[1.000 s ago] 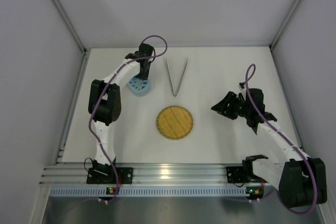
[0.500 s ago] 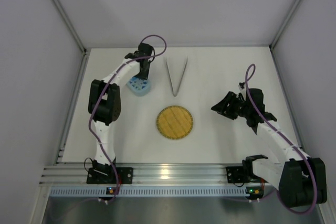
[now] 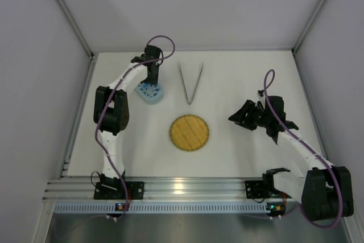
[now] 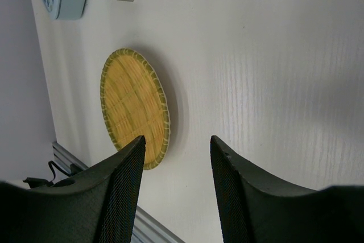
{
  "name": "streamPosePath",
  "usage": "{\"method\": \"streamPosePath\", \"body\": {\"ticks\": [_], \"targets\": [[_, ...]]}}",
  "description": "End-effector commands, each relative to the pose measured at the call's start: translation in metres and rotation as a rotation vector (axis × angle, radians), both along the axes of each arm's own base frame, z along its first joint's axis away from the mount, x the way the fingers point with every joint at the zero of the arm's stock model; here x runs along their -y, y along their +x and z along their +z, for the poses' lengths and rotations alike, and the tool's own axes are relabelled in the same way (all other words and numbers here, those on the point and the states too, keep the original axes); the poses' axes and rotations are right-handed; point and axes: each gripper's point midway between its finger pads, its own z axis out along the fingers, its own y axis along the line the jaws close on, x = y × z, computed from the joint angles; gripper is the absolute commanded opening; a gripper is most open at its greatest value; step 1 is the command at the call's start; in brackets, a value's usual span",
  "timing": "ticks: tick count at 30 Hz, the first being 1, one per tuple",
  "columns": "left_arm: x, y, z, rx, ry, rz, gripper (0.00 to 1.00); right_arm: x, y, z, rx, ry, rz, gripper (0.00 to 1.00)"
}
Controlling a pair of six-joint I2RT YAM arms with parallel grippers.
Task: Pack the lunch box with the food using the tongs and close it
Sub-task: Close the box lid on the packing box.
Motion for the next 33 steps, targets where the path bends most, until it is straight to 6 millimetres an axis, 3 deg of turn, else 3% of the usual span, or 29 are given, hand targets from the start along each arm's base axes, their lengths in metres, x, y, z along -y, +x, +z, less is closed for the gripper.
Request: {"method": "streamPosePath", "body": {"ticks": [1, 8, 14, 17, 21, 24, 28, 33], "targets": [[0.01, 0.017, 0.048, 0.142, -0.077, 0.003, 0.53, -0.006, 0.009, 0.012, 0.069, 0.0, 0.029, 0.49], [0.011, 0.024, 0.076, 0.21, -0.097, 0.011, 0.54, -0.005, 0.009, 0.012, 0.067, 0.001, 0.026, 0.49], [0.009, 0.026, 0.072, 0.215, -0.102, 0.026, 0.54, -0.006, 0.009, 0.012, 0.068, 0.001, 0.028, 0.49], [0.006, 0.023, 0.056, 0.173, -0.081, 0.031, 0.54, -0.005, 0.008, 0.011, 0.067, 0.0, 0.027, 0.49], [-0.005, 0.009, 0.012, 0.046, 0.001, 0.037, 0.53, -0.006, 0.008, 0.008, 0.062, 0.002, 0.026, 0.49], [-0.01, 0.001, -0.009, -0.003, 0.034, 0.034, 0.53, -0.006, 0.008, 0.005, 0.056, 0.002, 0.028, 0.49], [-0.015, -0.004, -0.019, -0.036, 0.062, 0.035, 0.53, -0.006, 0.008, 0.004, 0.053, 0.005, 0.029, 0.49], [-0.019, -0.006, -0.018, -0.039, 0.083, 0.037, 0.54, -0.006, 0.008, 0.003, 0.055, 0.006, 0.025, 0.49]]}}
